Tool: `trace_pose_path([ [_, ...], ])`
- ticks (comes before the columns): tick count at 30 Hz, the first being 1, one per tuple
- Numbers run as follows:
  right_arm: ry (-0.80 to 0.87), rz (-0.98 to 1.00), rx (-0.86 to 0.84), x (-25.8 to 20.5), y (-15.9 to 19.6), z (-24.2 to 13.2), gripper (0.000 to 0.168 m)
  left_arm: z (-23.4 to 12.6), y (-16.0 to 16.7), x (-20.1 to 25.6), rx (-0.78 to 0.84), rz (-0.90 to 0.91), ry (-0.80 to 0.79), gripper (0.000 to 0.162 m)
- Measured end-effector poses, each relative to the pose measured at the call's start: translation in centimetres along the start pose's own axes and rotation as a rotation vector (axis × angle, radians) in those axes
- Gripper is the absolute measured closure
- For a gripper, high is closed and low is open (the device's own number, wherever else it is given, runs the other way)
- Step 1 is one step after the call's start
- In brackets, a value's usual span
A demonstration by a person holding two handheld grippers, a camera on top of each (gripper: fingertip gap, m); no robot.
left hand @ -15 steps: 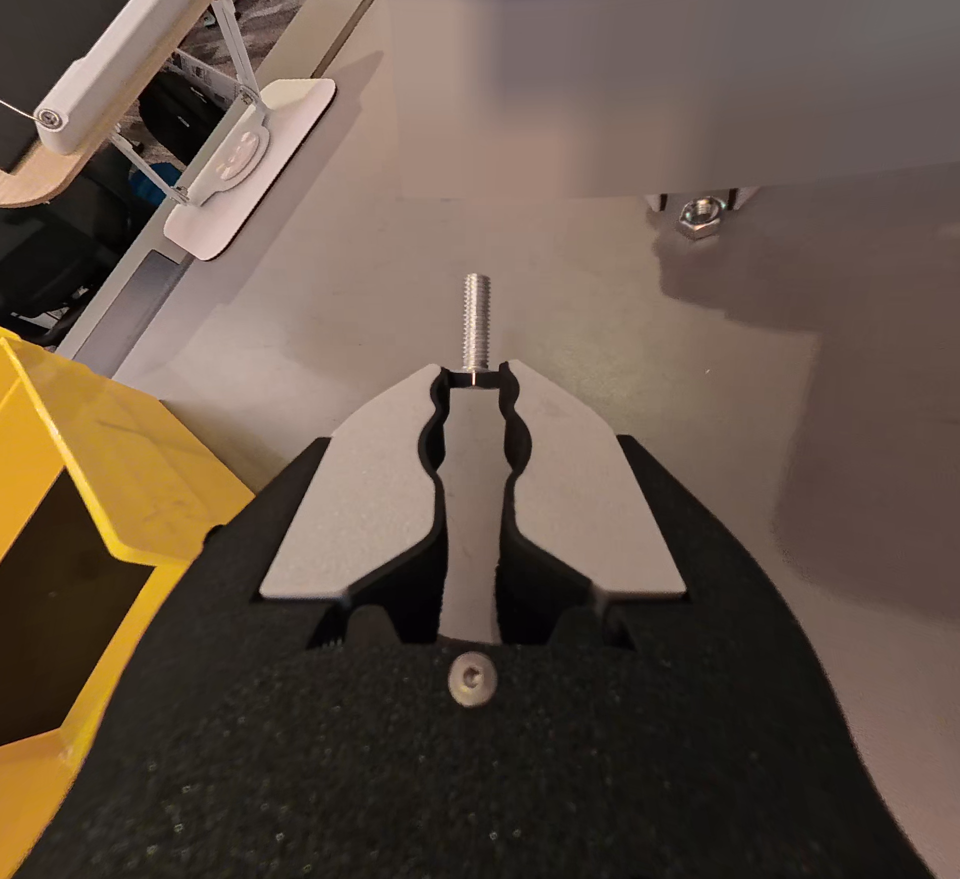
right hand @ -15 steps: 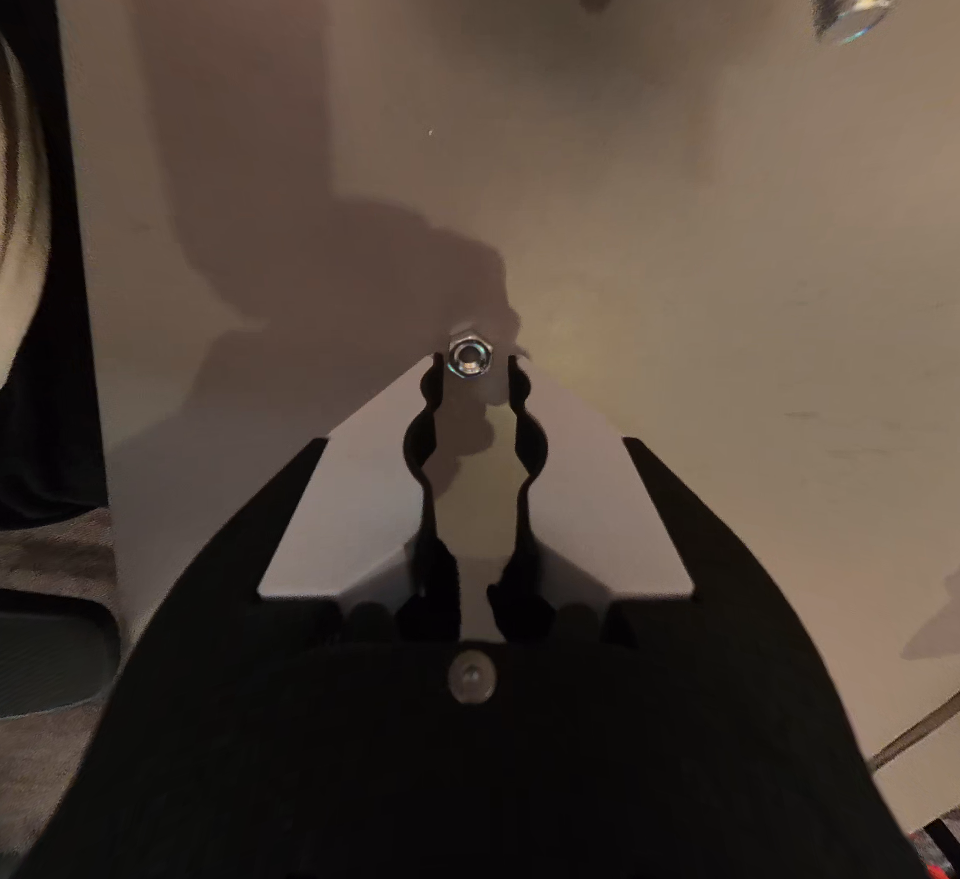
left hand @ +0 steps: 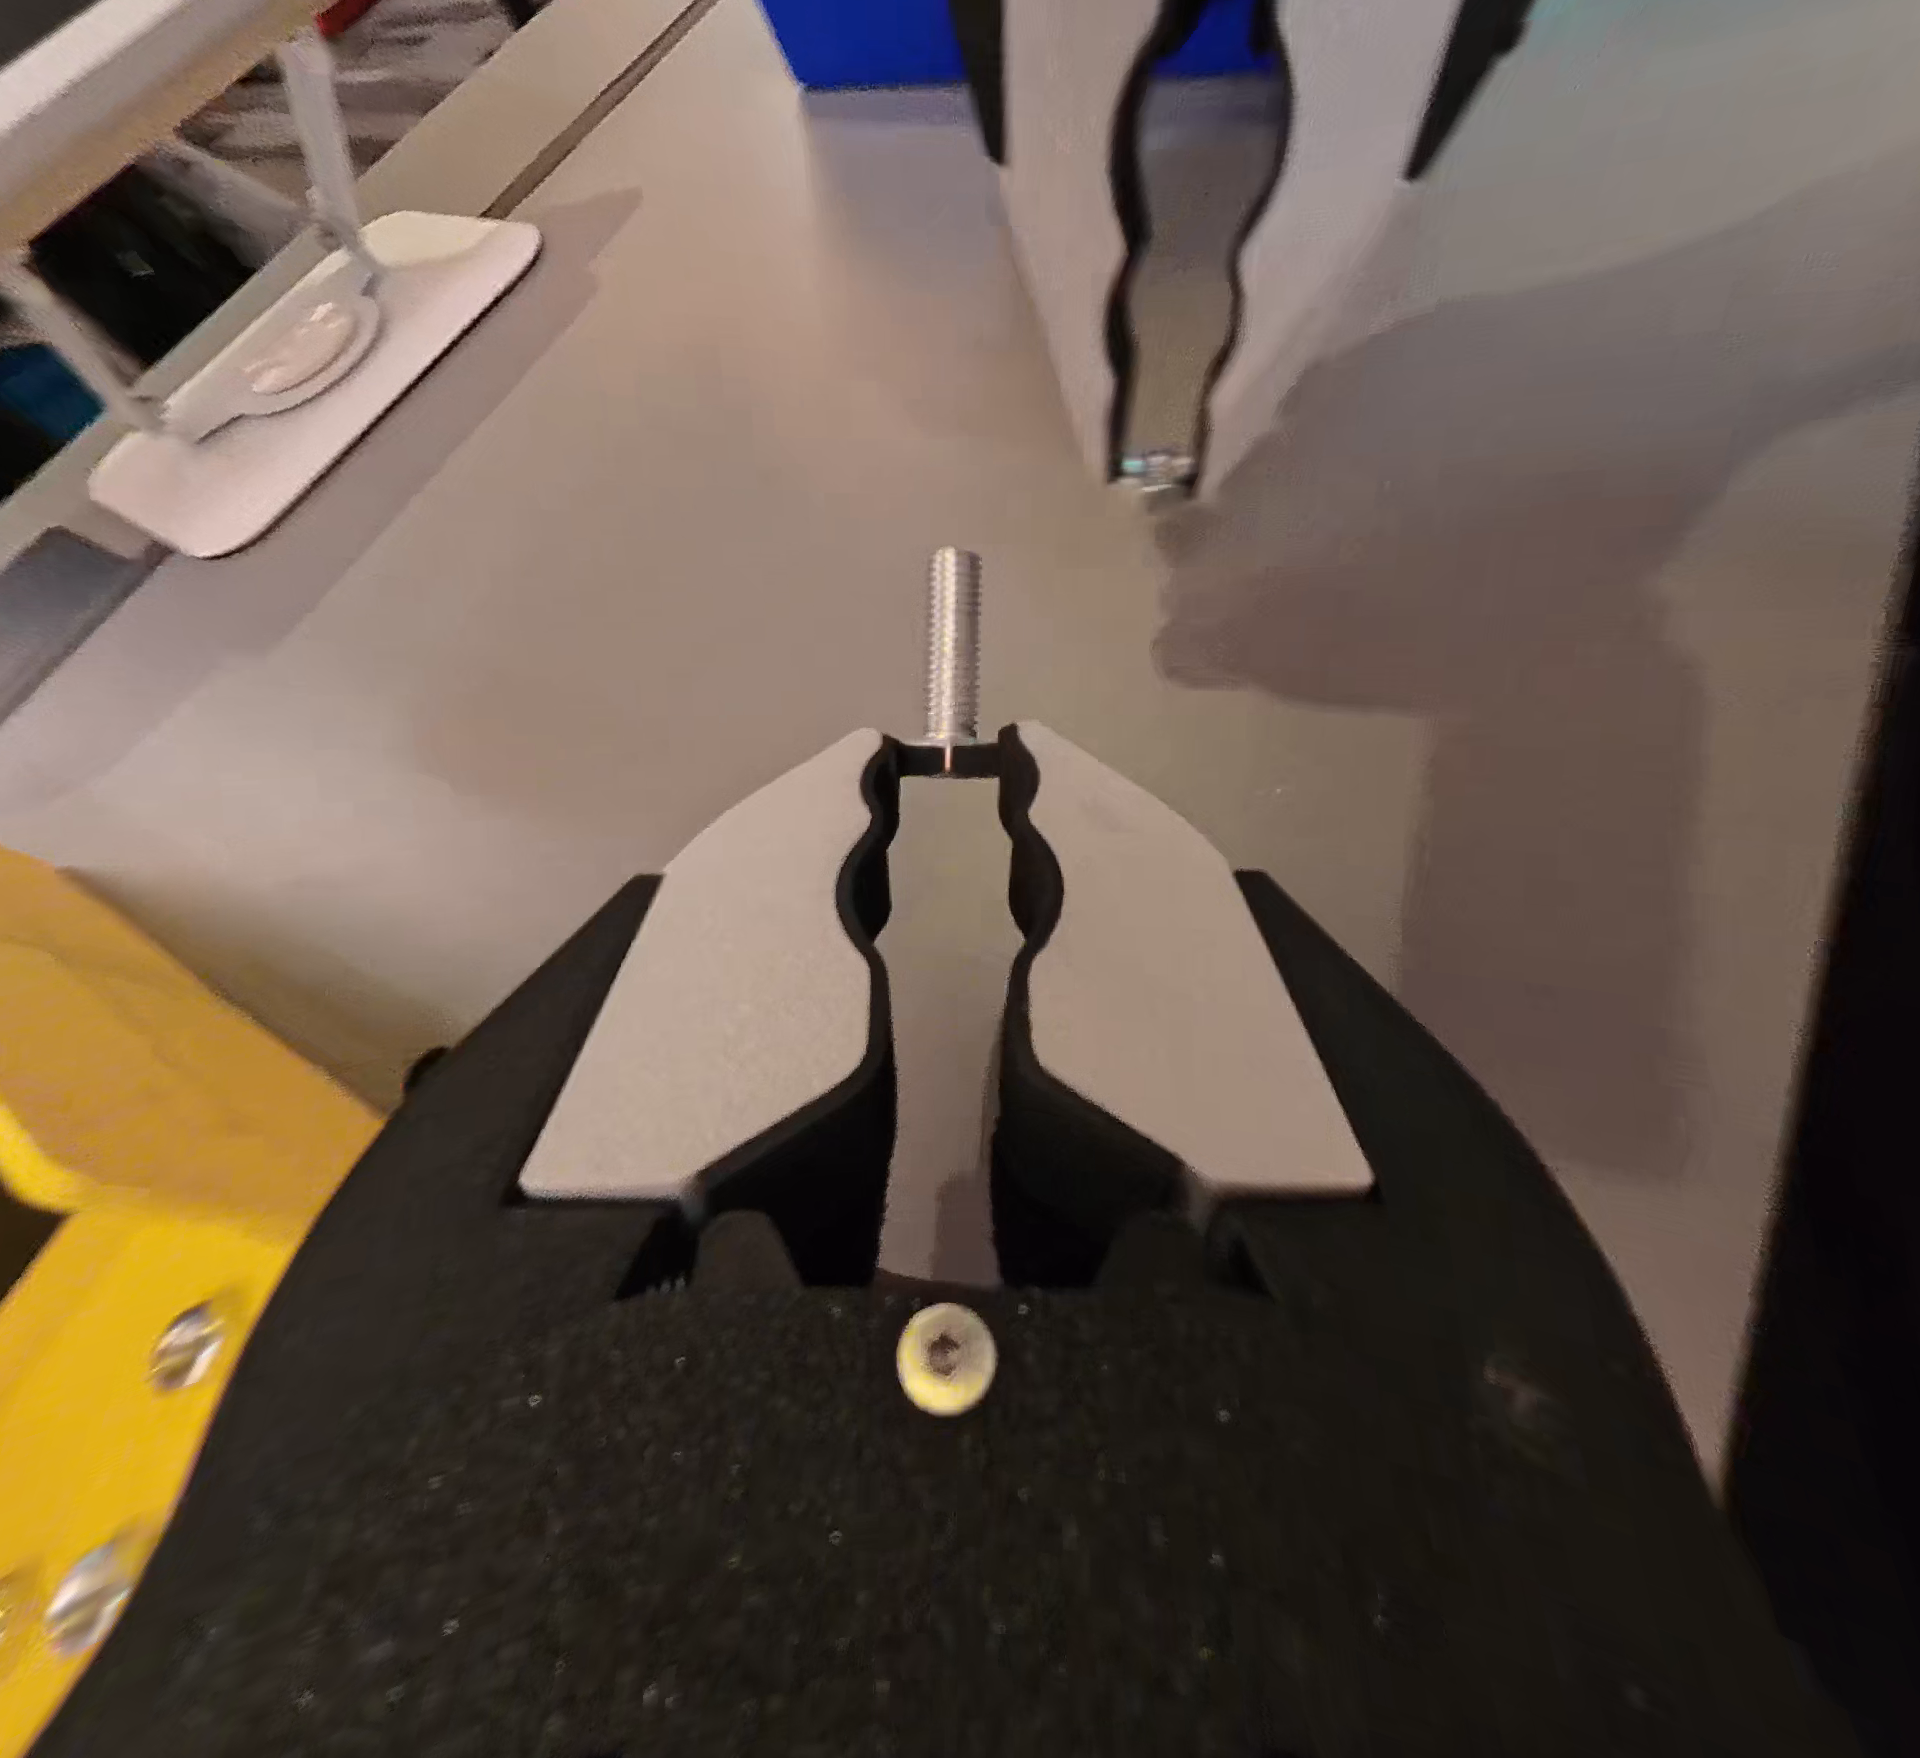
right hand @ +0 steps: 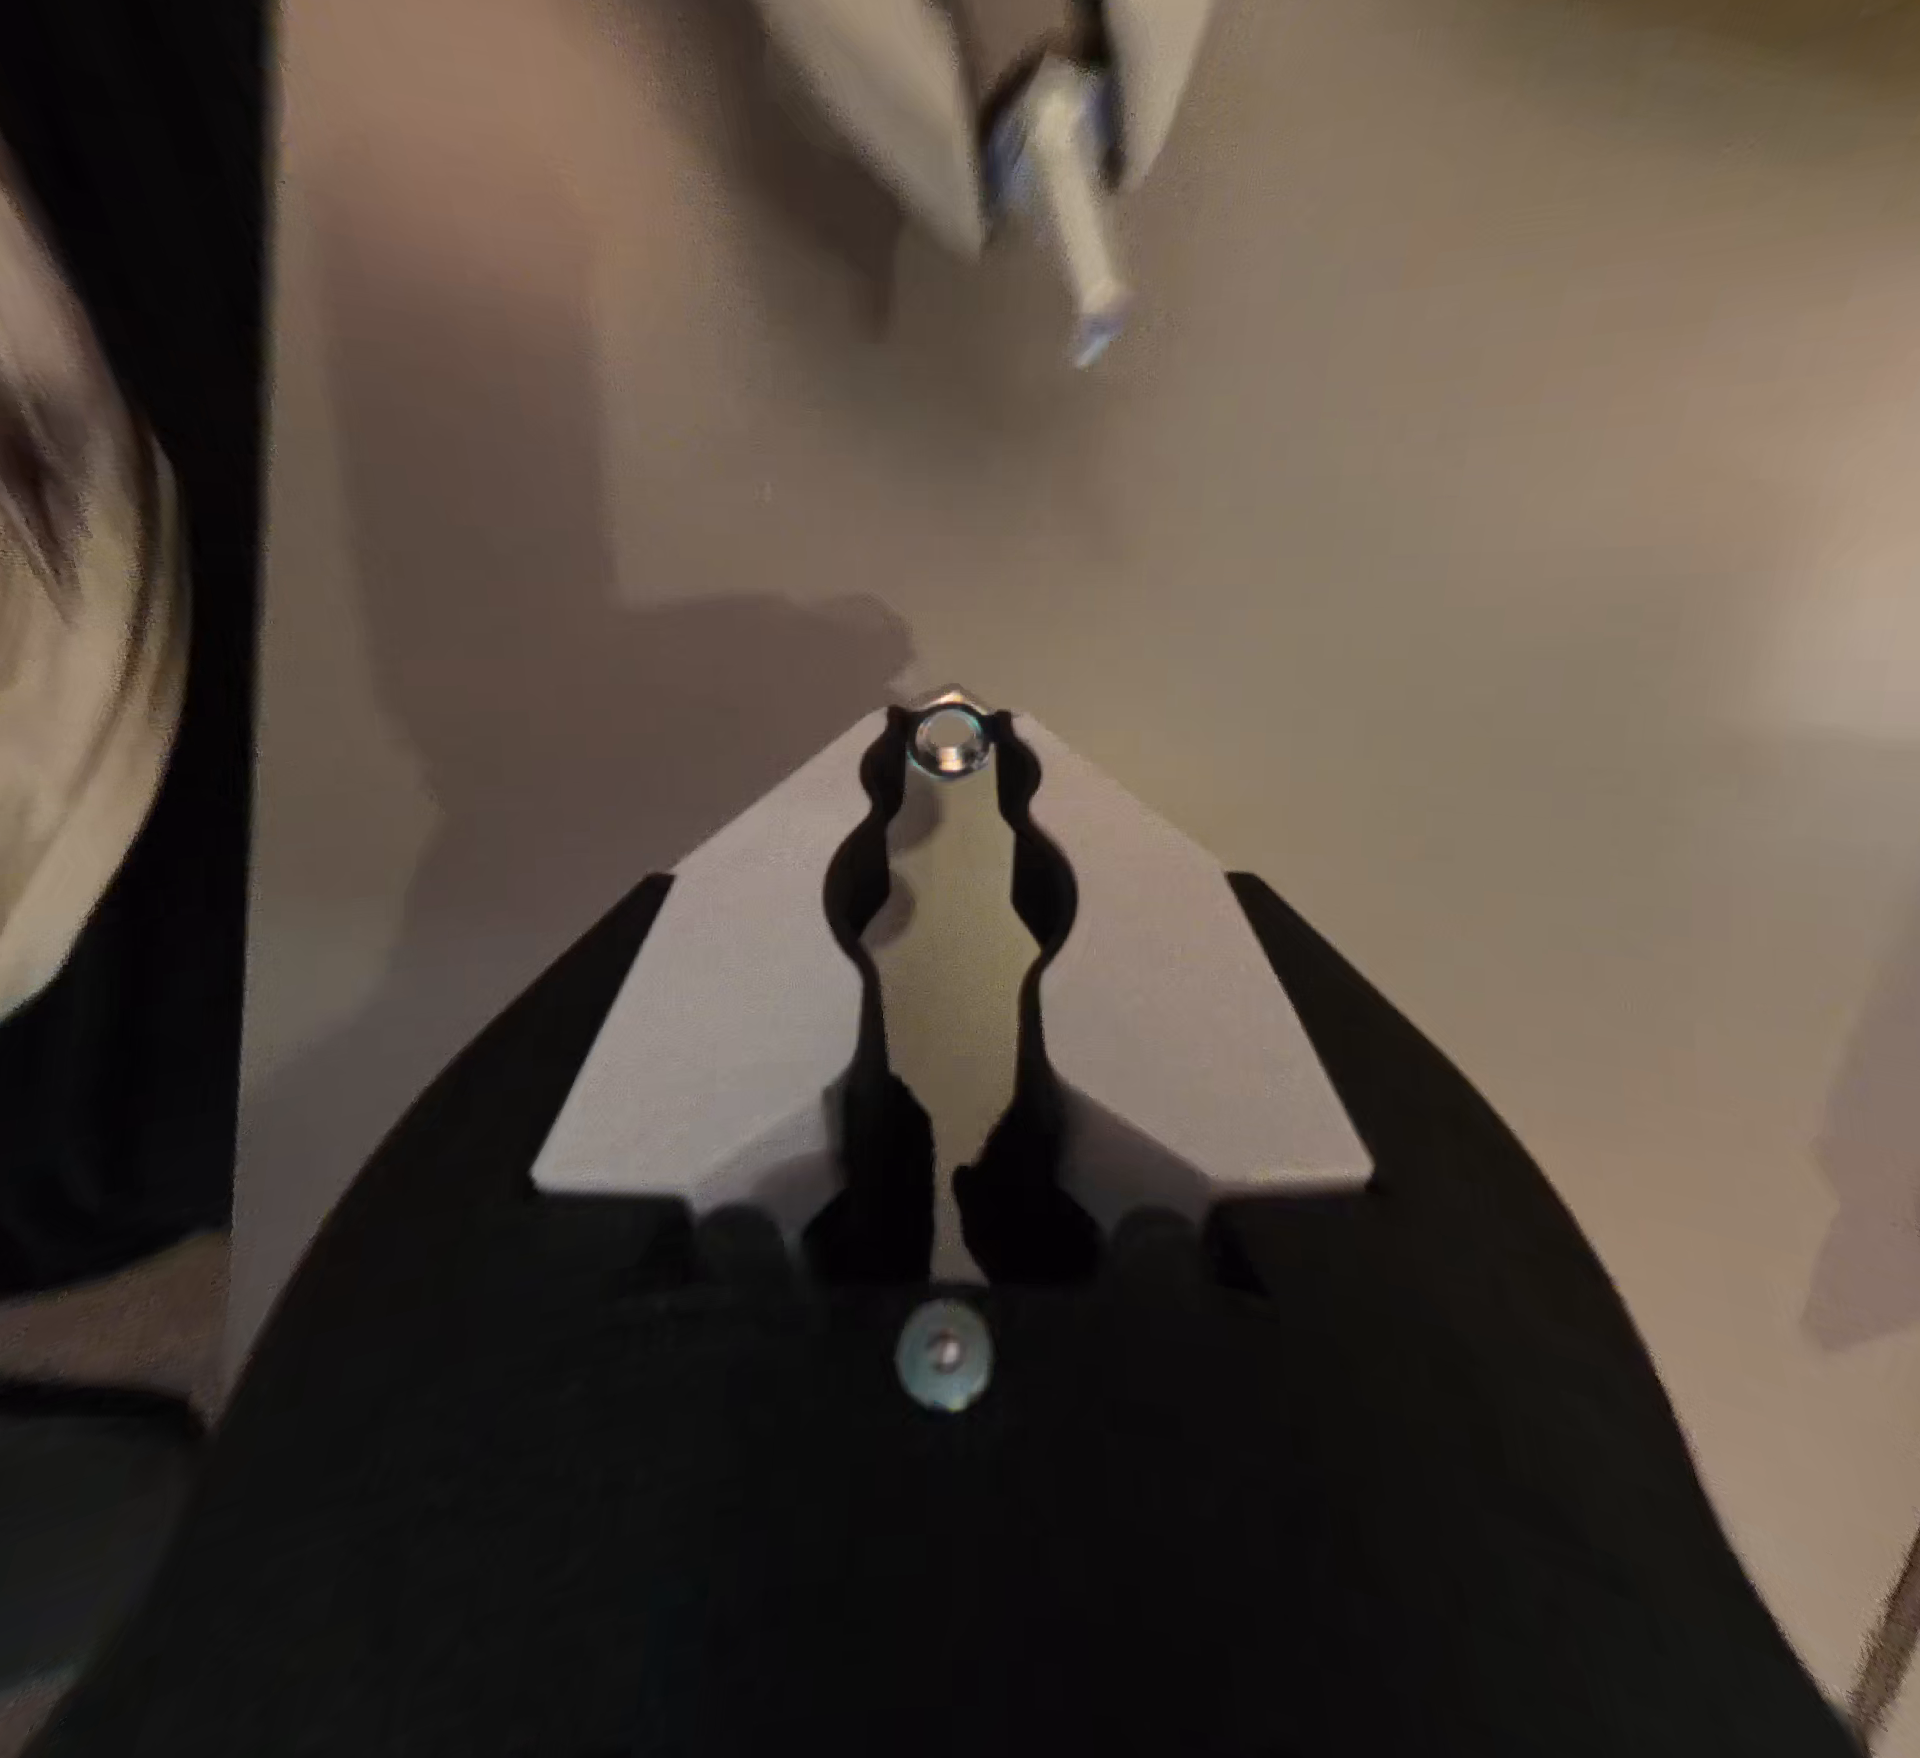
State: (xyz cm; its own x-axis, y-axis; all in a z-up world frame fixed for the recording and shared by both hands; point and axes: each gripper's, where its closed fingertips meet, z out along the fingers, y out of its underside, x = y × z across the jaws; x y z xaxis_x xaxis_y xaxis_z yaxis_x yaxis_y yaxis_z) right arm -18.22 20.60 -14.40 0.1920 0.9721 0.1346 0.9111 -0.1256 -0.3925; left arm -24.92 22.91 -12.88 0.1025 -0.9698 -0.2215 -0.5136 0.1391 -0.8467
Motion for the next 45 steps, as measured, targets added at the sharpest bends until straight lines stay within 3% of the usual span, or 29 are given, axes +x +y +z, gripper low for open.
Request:
trace_pose_path([
  [1, 0.02, -0.008, 0.123, 0.3, -1.7, -1.3, 0.152, -0.3, -0.5, 0.5, 0.036, -0.023, 0.053, 0.144],
  [4, 0.061, -0.101, 0.48, -0.2, -6.1, -5.2, 0.152, -1.2, -2.1, 1.6, 0.142, -0.061, 0.168, 0.144],
  [8, 0.182, -0.293, 0.66, -1.2, -8.2, -7.0, 0.152, -2.0, -3.2, 2.4, 0.219, -0.093, 0.25, 0.144],
  [18, 0.035, -0.4, 0.627, -2.9, -8.4, -6.6, 0.152, -2.5, -4.2, 4.2, 0.27, -0.068, 0.343, 0.144],
  [26, 0.01, -0.463, 0.584, -3.0, -8.5, -6.5, 0.152, -3.2, -4.7, 4.3, 0.309, -0.116, 0.401, 0.144],
  [30, -0.005, -0.538, 0.667, -3.6, -9.2, -7.4, 0.152, -4.3, -5.5, 4.9, 0.368, -0.192, 0.52, 0.144],
  [32, -0.044, -0.479, 0.737, -3.5, -9.9, -8.2, 0.152, -4.9, -6.1, 4.9, 0.411, -0.221, 0.549, 0.144],
  [35, -0.094, -0.259, 0.825, -2.2, -10.5, -8.5, 0.152, -5.1, -6.5, 3.7, 0.433, -0.225, 0.469, 0.144],
  [41, -0.212, 0.294, 0.866, 0.5, -9.2, -6.4, 0.152, -2.9, -4.7, 1.1, 0.264, -0.049, 0.12, 0.144],
  [45, -0.338, 0.635, 0.872, 1.2, -7.8, -4.6, 0.152, -1.7, -3.2, 0.2, 0.098, 0.198, -0.1, 0.144],
])
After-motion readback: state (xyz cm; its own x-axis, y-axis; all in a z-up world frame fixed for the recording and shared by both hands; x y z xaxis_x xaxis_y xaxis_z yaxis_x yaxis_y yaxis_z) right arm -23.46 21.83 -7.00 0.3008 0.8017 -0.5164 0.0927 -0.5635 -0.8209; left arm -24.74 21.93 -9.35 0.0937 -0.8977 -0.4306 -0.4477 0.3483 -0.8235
